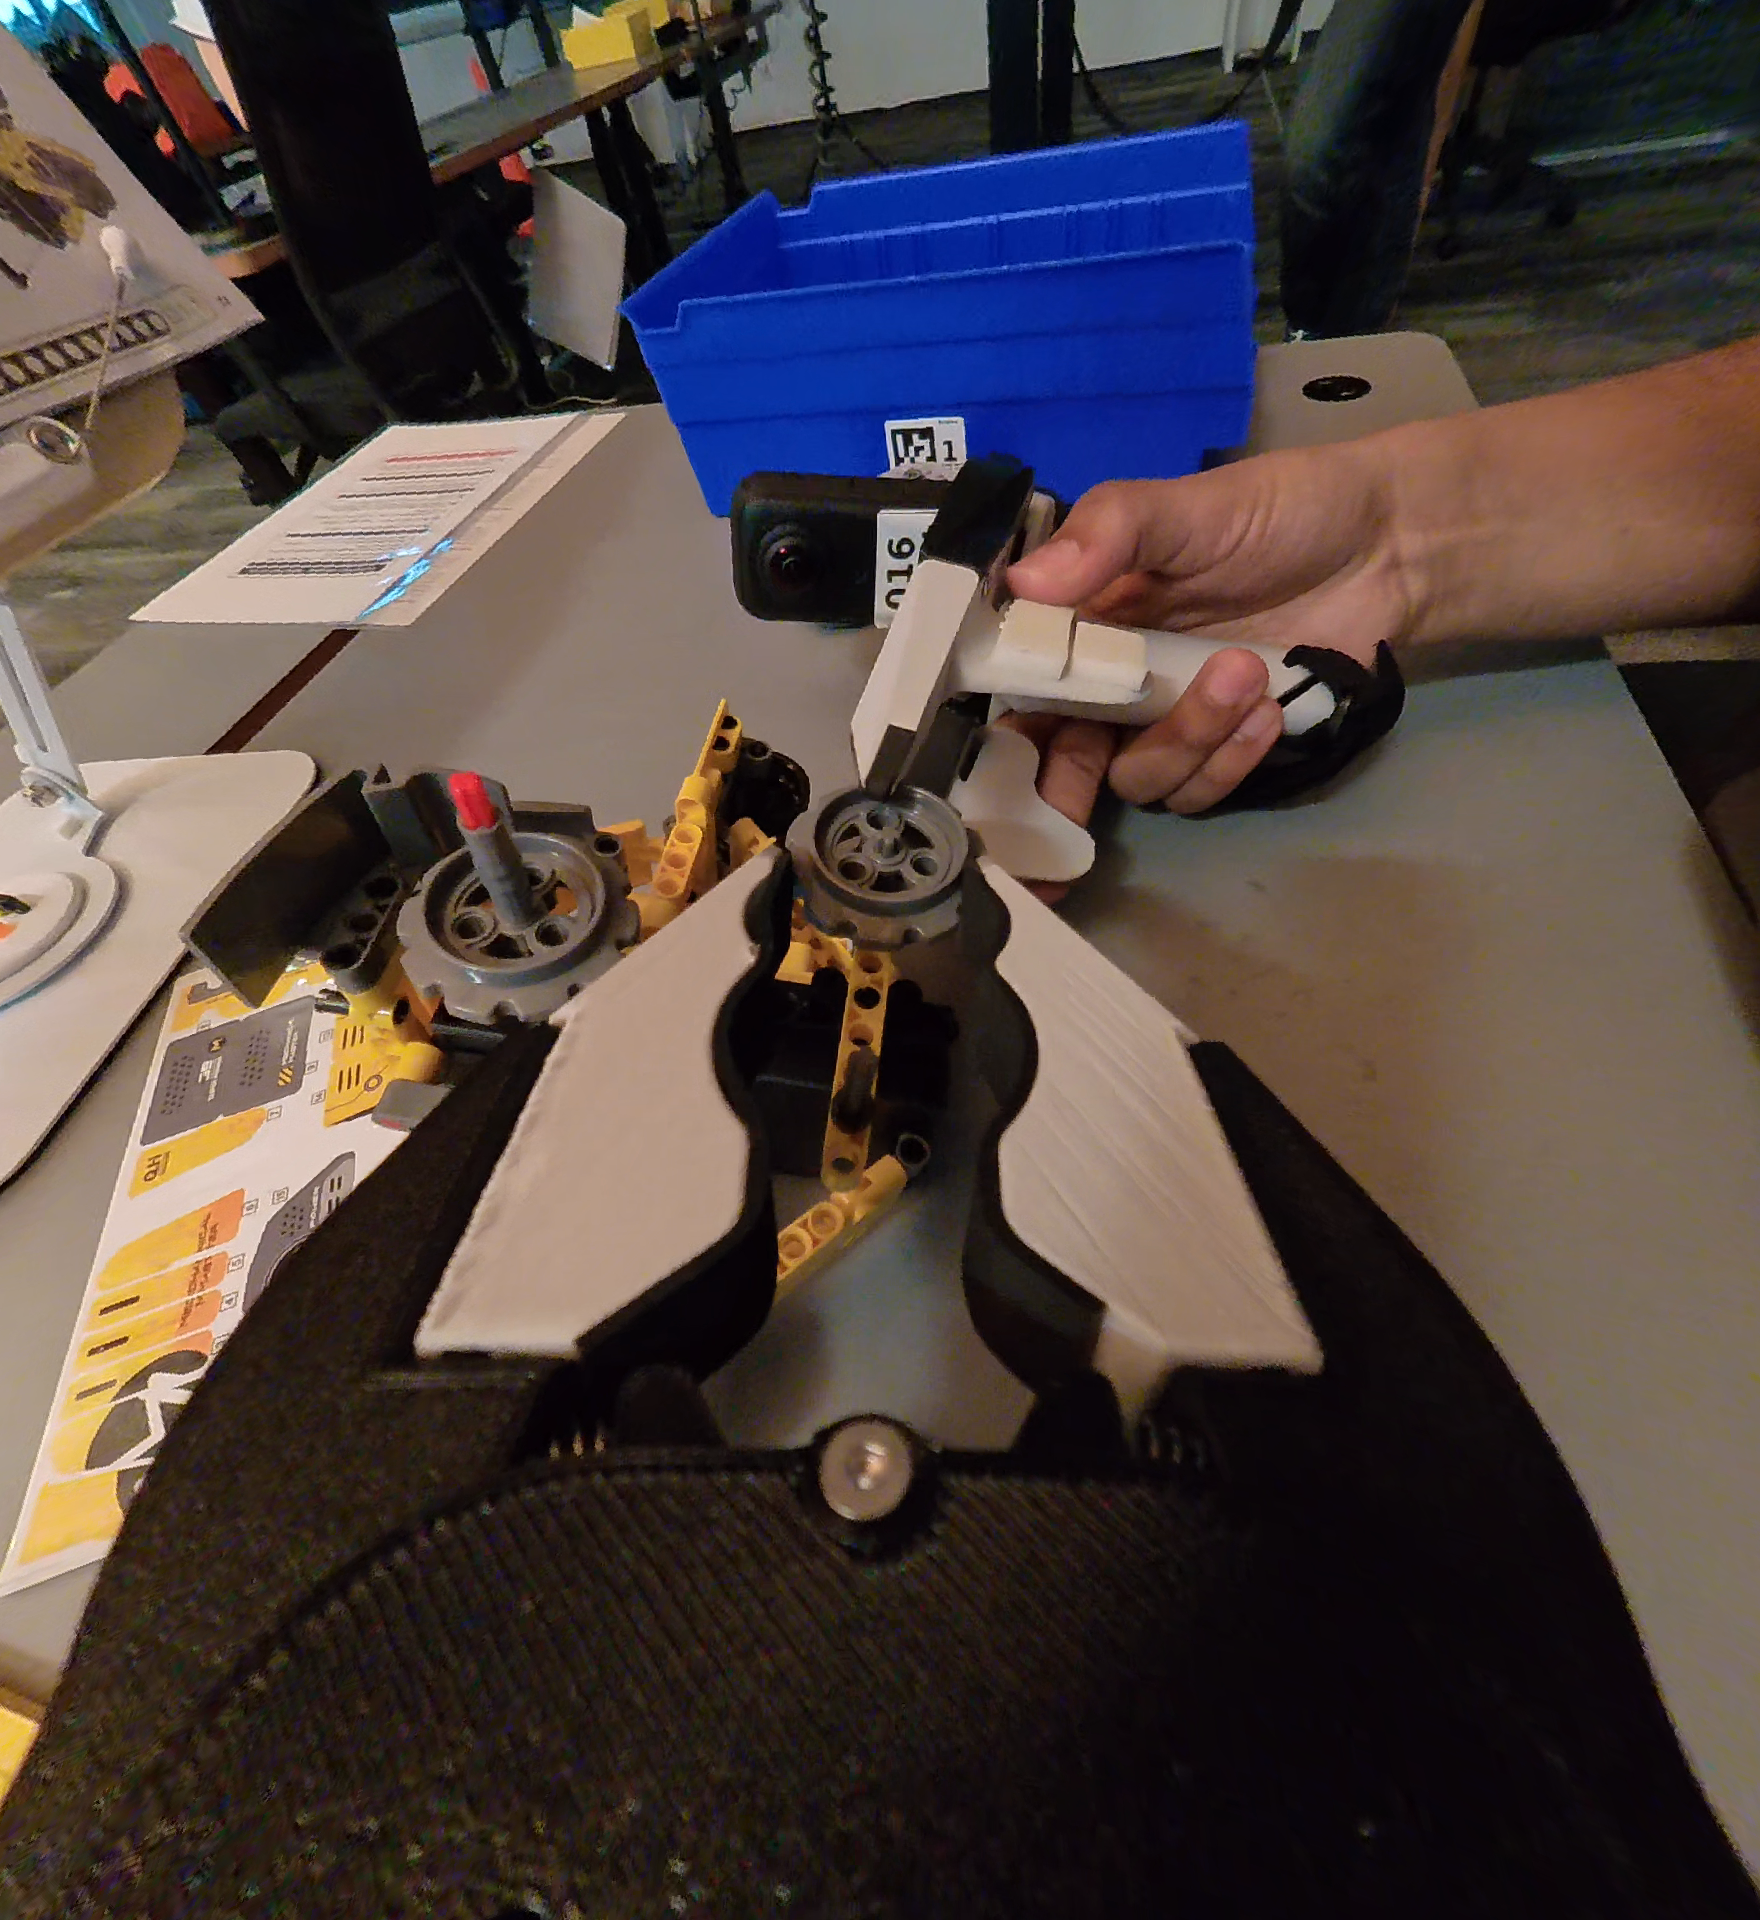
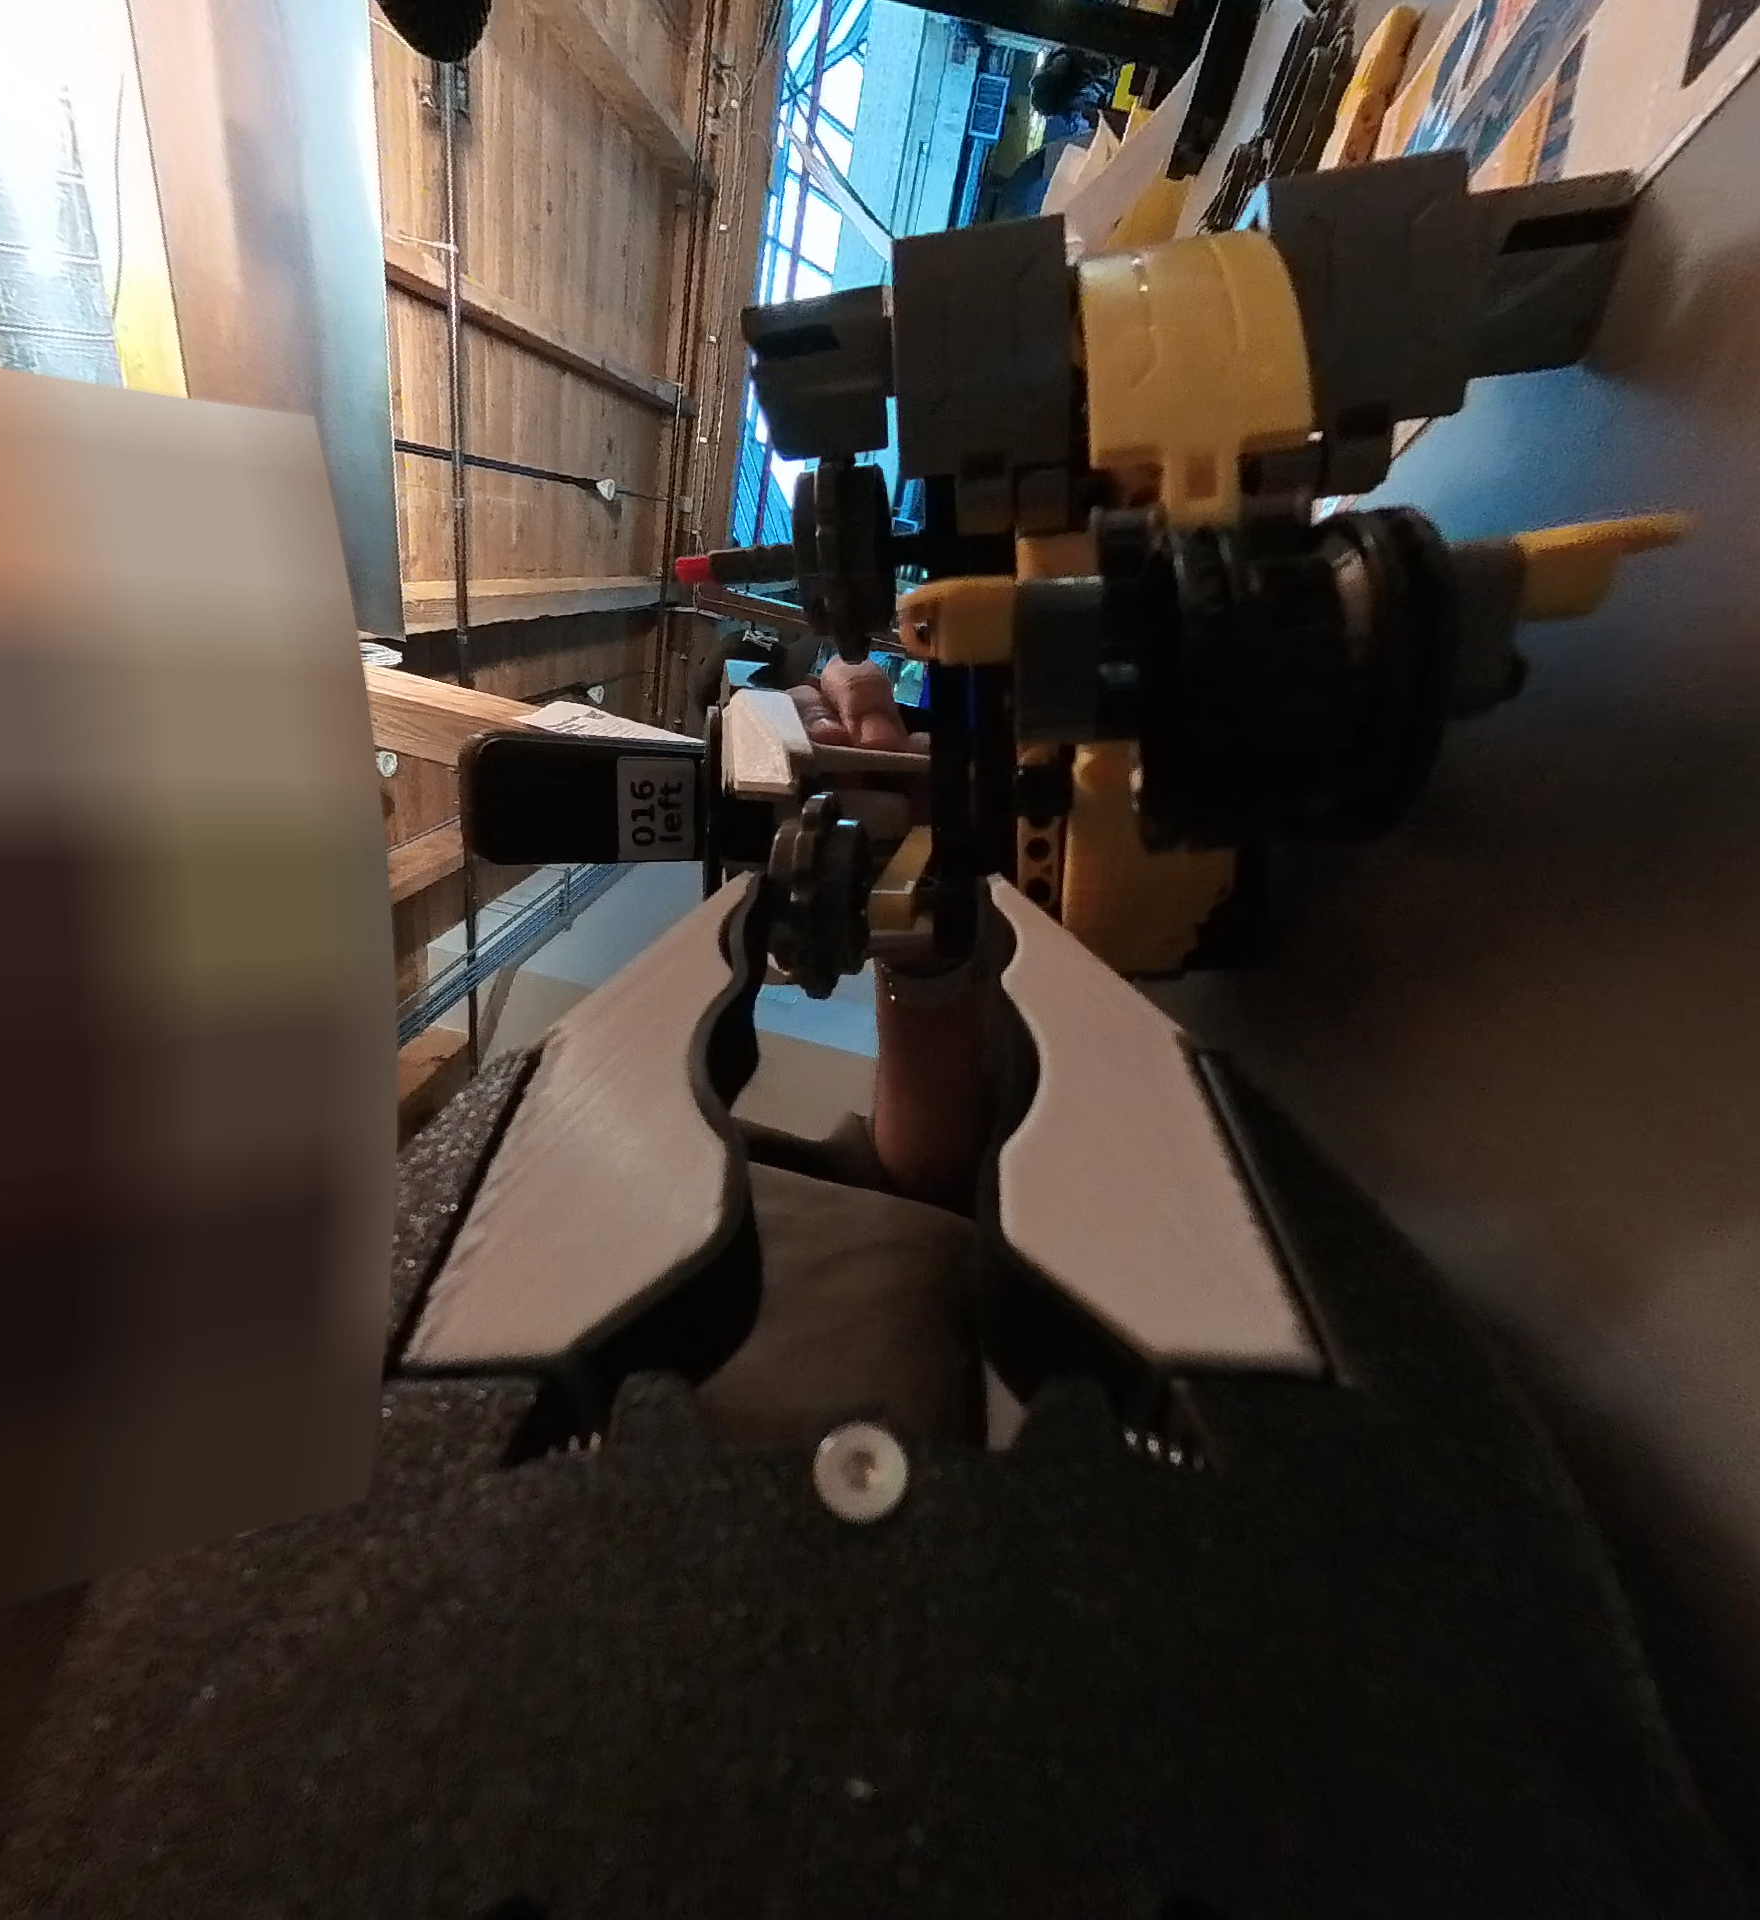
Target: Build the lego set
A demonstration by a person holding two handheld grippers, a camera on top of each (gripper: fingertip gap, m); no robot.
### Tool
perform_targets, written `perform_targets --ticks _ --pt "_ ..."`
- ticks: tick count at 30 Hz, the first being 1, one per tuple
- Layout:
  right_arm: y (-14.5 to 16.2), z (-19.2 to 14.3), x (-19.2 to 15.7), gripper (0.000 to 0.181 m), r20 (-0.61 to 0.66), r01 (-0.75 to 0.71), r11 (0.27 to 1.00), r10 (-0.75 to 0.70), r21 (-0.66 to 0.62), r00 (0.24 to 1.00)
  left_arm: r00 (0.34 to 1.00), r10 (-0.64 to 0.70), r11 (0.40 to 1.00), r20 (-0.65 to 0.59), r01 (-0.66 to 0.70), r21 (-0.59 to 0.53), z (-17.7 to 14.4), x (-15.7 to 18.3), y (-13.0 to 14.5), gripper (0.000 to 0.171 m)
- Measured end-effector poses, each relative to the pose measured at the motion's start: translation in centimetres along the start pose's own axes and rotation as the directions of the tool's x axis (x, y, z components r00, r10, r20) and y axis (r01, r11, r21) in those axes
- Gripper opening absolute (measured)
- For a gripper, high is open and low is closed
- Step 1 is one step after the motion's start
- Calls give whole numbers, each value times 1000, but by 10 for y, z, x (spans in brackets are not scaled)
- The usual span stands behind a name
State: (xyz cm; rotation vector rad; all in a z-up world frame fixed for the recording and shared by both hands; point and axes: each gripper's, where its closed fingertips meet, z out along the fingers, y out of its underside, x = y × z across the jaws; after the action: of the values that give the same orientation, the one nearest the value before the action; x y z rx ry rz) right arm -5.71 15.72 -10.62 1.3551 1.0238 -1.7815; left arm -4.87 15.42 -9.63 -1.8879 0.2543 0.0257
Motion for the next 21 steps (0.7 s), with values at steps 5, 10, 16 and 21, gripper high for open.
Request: perform_targets --ticks 5,10,16,21 --pt "2 0 0 38 -3 4 1000 -4 -10 1000 999 -37 999 -12 37 2 -2 -3 2 34" --pt "2 0 0 37 4 2 1000 -2 -5 1000 999 -39 999 -22 39 6 -2 -1 2 31" --pt "1 1 0 37 -1 6 1000 -6 3 1000 998 -53 999 -35 53 9 -3 -1 2 30" --pt "1 2 0 36 -16 9 1000 -9 6 1000 998 -47 999 -39 47 -1 -4 0 2 30"
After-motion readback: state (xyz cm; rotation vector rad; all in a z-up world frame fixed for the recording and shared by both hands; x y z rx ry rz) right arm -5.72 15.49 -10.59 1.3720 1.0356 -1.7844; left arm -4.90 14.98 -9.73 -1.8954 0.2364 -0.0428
